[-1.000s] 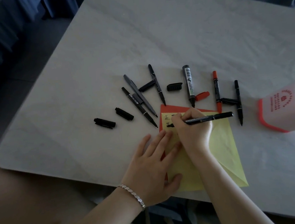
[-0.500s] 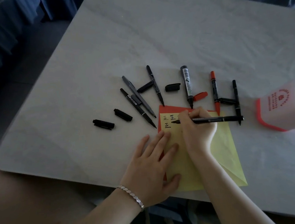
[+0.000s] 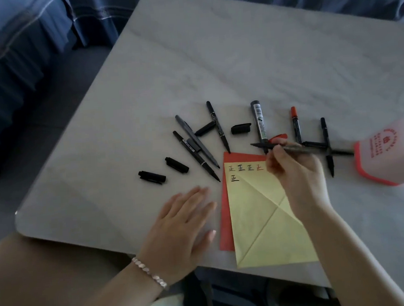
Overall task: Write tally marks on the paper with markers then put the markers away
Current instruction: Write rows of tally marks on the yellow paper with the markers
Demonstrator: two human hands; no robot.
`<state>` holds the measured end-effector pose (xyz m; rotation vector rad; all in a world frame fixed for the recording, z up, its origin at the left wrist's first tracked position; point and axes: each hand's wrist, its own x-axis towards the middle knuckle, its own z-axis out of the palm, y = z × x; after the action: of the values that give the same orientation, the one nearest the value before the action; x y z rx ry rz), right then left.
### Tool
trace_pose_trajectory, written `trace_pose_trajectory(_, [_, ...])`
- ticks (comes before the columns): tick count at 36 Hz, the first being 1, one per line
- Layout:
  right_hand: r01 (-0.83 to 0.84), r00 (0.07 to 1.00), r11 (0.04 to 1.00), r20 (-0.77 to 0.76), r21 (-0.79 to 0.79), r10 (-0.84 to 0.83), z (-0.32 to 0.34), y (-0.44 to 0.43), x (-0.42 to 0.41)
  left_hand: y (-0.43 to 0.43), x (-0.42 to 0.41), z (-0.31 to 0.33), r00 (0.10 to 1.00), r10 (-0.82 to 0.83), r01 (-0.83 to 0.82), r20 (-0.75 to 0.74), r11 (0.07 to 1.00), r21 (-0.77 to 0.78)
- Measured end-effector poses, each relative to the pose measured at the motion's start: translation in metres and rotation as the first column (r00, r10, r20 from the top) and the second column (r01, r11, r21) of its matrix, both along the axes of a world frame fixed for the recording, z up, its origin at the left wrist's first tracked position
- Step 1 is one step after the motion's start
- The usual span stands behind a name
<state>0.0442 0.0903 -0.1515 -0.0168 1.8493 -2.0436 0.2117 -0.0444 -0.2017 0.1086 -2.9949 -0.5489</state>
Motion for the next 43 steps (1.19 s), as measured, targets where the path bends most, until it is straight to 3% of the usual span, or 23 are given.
trace_pose_trajectory(3, [-0.084,0.957,0.943,-0.238,0.323,0.167,0.015,-0.005,0.000,-0.014,0.010,0.000,0.998,0.045,-0.045,-0.042,0.999,0.003])
trace_pose_trajectory(6, [-0.198,0.853,0.845,-0.338,0.497,0.398,0.030,-0.023,0.005,-0.021,0.017,-0.001,0.994,0.041,-0.039,-0.098,0.999,0.022])
trace_pose_trajectory(9, [-0.263,0.623,0.681,-0.420,0.683,0.661,0.038,-0.047,0.016,-0.022,0.020,-0.004,0.990,0.041,-0.038,-0.133,0.999,0.026])
trace_pose_trajectory(12, [-0.281,0.421,0.513,-0.376,0.811,0.825,0.033,-0.073,0.029,-0.022,0.020,-0.006,0.990,0.046,-0.043,-0.137,0.999,0.029])
trace_pose_trajectory(16, [-0.255,0.334,0.319,-0.226,0.913,0.915,0.021,-0.095,0.039,-0.023,0.020,-0.007,0.992,0.049,-0.046,-0.112,0.999,0.028])
trace_pose_trajectory(21, [-0.271,0.397,0.276,-0.154,0.922,0.905,0.009,-0.097,0.038,-0.023,0.020,-0.006,0.994,0.042,-0.039,-0.098,0.999,0.027])
trace_pose_trajectory(28, [-0.174,0.601,0.488,-0.301,0.855,0.741,0.004,-0.078,0.019,-0.022,0.019,-0.005,0.994,0.042,-0.039,-0.102,0.999,0.031])
trace_pose_trajectory(30, [-0.152,0.658,0.491,-0.283,0.858,0.698,0.003,-0.075,0.011,-0.022,0.019,-0.004,0.994,0.044,-0.041,-0.097,0.999,0.030])
trace_pose_trajectory(35, [-0.193,0.665,0.333,-0.127,0.923,0.736,0.000,-0.078,0.007,-0.022,0.019,-0.004,0.994,0.049,-0.047,-0.093,0.999,0.022])
trace_pose_trajectory(39, [-0.153,0.653,0.267,-0.105,0.951,0.750,-0.001,-0.083,0.012,-0.022,0.019,-0.004,0.994,0.054,-0.052,-0.091,0.998,0.024])
trace_pose_trajectory(41, [-0.160,0.655,0.294,-0.121,0.942,0.746,-0.001,-0.083,0.013,-0.022,0.019,-0.004,0.995,0.053,-0.051,-0.083,0.998,0.027])
trace_pose_trajectory(43, [-0.212,0.695,0.415,-0.162,0.885,0.700,0.000,-0.077,0.013,-0.023,0.020,-0.003,0.996,0.052,-0.050,-0.073,0.998,0.034])
